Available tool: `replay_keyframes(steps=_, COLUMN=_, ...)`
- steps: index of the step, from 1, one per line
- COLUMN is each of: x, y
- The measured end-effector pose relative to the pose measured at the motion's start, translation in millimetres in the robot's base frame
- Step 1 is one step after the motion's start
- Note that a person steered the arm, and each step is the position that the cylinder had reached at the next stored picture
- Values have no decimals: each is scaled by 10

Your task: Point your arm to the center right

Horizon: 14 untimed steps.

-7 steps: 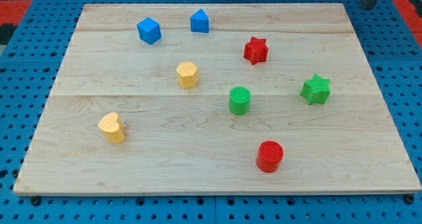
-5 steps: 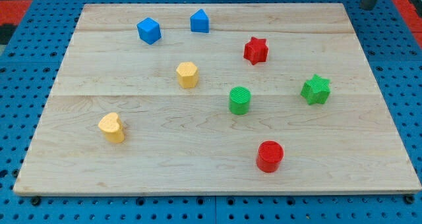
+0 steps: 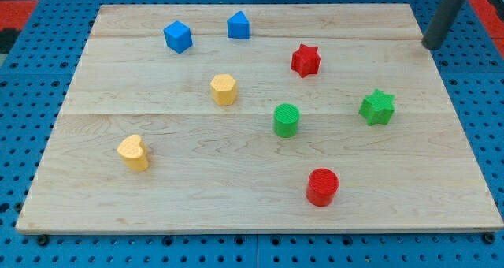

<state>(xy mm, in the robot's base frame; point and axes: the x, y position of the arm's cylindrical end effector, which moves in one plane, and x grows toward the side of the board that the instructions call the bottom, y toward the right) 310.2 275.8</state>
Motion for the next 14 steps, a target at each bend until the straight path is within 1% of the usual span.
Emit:
replay_keyframes(steps=3, x=2, y=-33)
replay_keyframes(steps=4, x=9, y=93)
replay_keyframes(steps=5, x=313, y=96)
replay_keyframes(steps=6, x=812, y=95)
replay_keyframes(steps=7, x=1137, y=95)
replay_keyframes(steps=9, x=1133, y=95)
replay_keyframes(steps=13, x=970, y=95)
replay_keyframes(steps=14, x=849, y=95)
